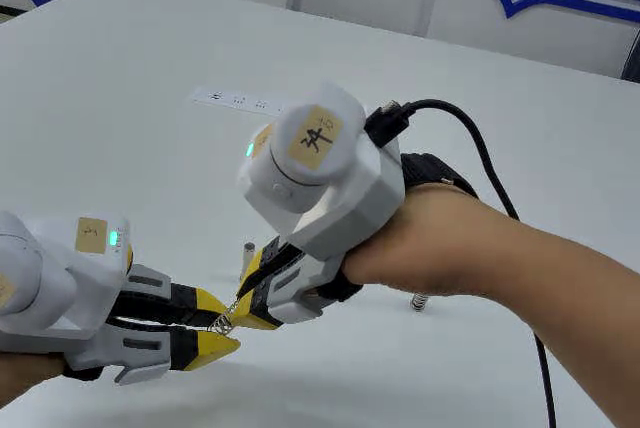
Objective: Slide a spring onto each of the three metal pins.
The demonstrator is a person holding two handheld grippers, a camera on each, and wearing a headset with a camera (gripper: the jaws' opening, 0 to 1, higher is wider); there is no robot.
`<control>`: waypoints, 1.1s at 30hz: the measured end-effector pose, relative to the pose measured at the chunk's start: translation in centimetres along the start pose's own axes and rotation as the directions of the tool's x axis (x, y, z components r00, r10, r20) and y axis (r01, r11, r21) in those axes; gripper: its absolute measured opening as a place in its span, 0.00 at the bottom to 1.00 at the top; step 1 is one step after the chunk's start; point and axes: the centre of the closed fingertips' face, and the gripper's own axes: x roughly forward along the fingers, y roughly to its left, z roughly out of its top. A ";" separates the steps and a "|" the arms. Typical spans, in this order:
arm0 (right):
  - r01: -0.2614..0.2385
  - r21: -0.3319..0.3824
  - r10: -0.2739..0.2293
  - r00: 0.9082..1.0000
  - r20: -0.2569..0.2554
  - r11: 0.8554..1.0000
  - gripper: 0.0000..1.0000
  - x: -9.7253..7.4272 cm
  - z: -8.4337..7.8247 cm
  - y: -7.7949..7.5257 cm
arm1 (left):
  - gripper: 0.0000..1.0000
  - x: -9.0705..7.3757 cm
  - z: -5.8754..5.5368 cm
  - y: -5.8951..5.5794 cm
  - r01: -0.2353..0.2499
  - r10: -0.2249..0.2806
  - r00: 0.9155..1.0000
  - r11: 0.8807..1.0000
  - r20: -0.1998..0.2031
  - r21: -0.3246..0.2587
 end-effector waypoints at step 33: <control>-0.040 -0.055 0.036 0.997 -0.072 0.998 0.13 0.7 0.0 0.6 | 0.11 -0.3 1.6 -0.5 0.003 -0.004 1.000 1.000 0.027 0.023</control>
